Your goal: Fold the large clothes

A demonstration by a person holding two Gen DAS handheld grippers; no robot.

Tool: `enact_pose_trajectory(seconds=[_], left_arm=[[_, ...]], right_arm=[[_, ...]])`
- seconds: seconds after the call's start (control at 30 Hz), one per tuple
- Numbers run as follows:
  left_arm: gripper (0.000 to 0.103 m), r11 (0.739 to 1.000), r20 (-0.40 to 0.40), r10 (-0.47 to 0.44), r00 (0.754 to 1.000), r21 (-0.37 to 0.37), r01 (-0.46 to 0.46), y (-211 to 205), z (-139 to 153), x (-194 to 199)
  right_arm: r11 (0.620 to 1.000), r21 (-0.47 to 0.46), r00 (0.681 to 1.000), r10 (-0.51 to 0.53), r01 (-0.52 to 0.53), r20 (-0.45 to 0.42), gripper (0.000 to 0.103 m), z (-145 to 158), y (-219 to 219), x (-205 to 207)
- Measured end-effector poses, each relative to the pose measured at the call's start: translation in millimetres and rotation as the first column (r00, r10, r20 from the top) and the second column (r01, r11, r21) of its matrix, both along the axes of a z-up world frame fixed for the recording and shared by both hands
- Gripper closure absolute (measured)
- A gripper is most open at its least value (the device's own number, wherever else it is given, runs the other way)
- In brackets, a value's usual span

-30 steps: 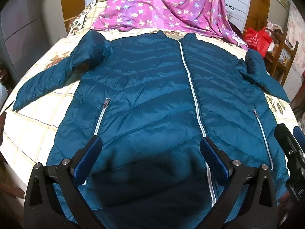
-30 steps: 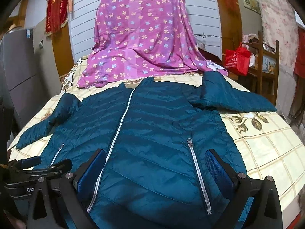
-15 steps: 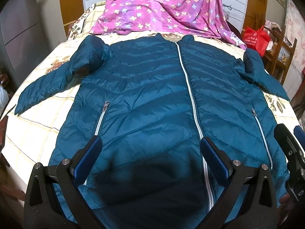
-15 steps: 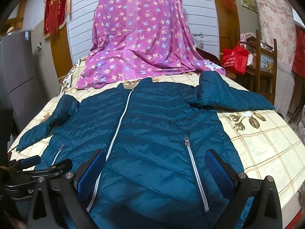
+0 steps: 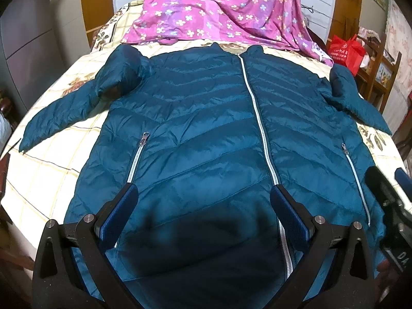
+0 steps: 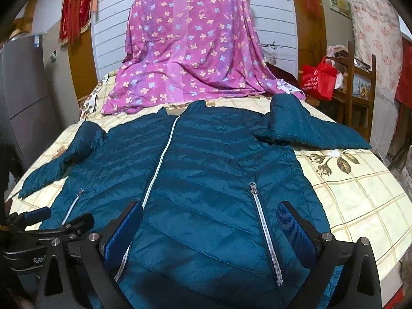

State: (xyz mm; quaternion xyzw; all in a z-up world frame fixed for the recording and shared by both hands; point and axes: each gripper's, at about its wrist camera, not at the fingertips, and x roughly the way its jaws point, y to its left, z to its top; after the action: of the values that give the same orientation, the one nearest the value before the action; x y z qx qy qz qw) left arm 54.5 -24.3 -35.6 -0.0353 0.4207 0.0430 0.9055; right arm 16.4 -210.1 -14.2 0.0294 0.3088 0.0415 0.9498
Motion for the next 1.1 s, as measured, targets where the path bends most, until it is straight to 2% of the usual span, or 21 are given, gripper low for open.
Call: enact_pose_trajectory(seconds=[0.4,1.1], left_arm=[[0.0,0.996,0.008,0.028,1.0,-0.079,-0.027,16,0,-4],[0.0,0.993,0.0,0.039,0.999,-0.11,-0.038,23,-2,-3]], right_arm=[[1.0,0.0,1.0,-0.006,0.006,-0.026,0.0,-5,-2,3],[1.0,0.023,0.999,-0.019,0.019,-0.028,0.0,-6,-9,4]])
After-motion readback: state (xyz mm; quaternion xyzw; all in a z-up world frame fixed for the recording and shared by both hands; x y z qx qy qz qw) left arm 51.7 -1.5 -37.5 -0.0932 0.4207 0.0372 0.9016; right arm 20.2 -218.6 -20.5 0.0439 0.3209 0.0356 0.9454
